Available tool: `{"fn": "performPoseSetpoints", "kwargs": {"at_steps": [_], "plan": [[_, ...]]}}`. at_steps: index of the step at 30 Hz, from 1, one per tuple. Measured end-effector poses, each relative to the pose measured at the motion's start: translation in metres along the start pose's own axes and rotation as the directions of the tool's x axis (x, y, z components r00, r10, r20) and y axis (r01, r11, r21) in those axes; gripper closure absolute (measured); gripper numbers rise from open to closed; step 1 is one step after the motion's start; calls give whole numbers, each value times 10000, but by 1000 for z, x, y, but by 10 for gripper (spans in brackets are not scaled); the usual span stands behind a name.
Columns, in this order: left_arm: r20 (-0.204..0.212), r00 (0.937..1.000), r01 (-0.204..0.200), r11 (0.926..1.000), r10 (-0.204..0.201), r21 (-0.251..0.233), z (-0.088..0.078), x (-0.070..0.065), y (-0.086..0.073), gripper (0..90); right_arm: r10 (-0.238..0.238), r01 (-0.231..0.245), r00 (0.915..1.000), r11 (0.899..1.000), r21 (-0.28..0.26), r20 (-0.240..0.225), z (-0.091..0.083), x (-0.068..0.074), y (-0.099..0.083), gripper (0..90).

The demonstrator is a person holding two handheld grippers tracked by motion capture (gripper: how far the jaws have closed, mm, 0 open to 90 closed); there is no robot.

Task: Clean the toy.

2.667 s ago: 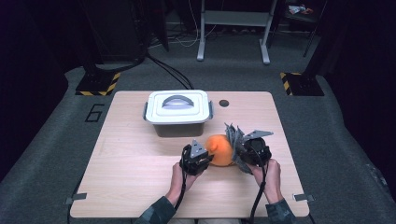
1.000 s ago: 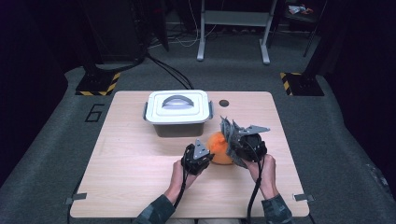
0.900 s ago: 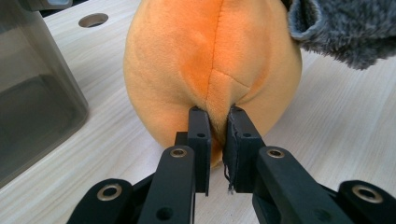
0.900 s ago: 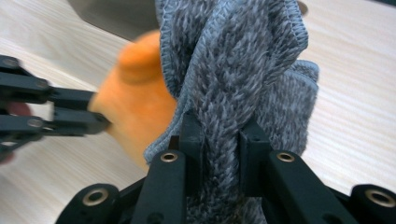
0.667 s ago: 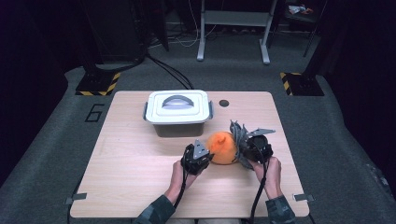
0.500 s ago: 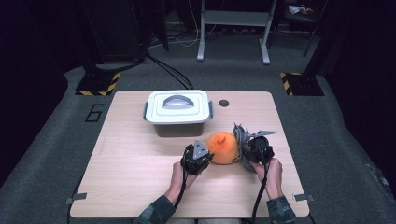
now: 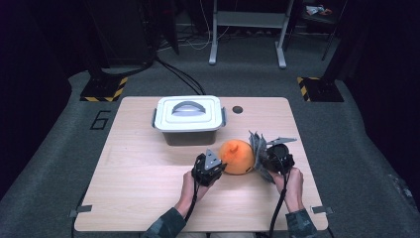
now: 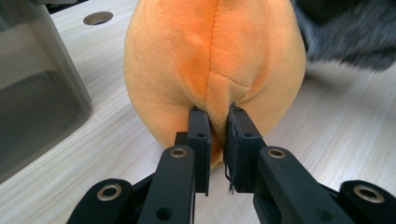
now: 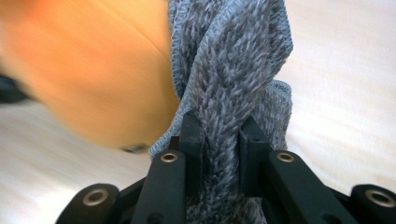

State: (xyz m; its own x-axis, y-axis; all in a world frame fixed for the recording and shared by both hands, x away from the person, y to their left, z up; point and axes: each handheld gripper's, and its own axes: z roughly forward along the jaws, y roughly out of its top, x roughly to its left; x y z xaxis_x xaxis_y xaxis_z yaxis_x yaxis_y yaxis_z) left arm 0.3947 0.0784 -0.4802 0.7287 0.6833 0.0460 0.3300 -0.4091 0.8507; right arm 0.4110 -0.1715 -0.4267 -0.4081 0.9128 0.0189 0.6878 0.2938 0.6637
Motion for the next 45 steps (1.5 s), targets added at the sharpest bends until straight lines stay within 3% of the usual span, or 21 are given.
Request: {"fn": "performPoseSetpoints", "kwargs": {"at_steps": [5,9,11,14,23,28,33,36,39,44,45], "plan": [[-18,10000,41,10000,-41,-25,0,0,0,811,-935,906,9950,9931,-749,-362,-20,26,16,753],[-12,10000,84,10000,-84,33,0,2,-1,810,-1282,1244,9906,9892,-780,-467,-18,40,23,752],[24,9999,116,9999,-116,38,0,2,-1,810,-1187,1150,9916,9910,-683,-516,-15,41,22,752],[34,10000,90,10000,-90,18,0,2,-1,810,-1177,1147,9919,9915,-620,-484,-9,35,20,752],[102,9999,103,9999,-103,34,1,1,-1,810,-342,346,9993,9989,322,-124,12,8,3,751],[125,9999,92,10000,-92,21,1,1,-1,808,166,-150,9997,9953,957,-158,30,-7,-8,750],[134,9999,83,10000,-83,2,1,1,-1,805,304,-270,9993,9896,1416,-221,38,-14,-14,750],[92,9999,115,9999,-114,-38,1,1,-1,804,242,-235,9997,9921,1230,-37,30,-13,-10,750],[128,9999,85,10000,-85,-26,1,1,-1,802,43,-52,9999,9974,715,116,15,-10,-2,750],[190,9998,44,10000,-45,24,1,1,-1,800,-405,404,9992,9983,-409,-23,-10,8,14,750],[184,9998,53,10000,-54,29,1,1,-1,799,-436,431,9990,9982,-421,-116,-11,11,16,750]]}}
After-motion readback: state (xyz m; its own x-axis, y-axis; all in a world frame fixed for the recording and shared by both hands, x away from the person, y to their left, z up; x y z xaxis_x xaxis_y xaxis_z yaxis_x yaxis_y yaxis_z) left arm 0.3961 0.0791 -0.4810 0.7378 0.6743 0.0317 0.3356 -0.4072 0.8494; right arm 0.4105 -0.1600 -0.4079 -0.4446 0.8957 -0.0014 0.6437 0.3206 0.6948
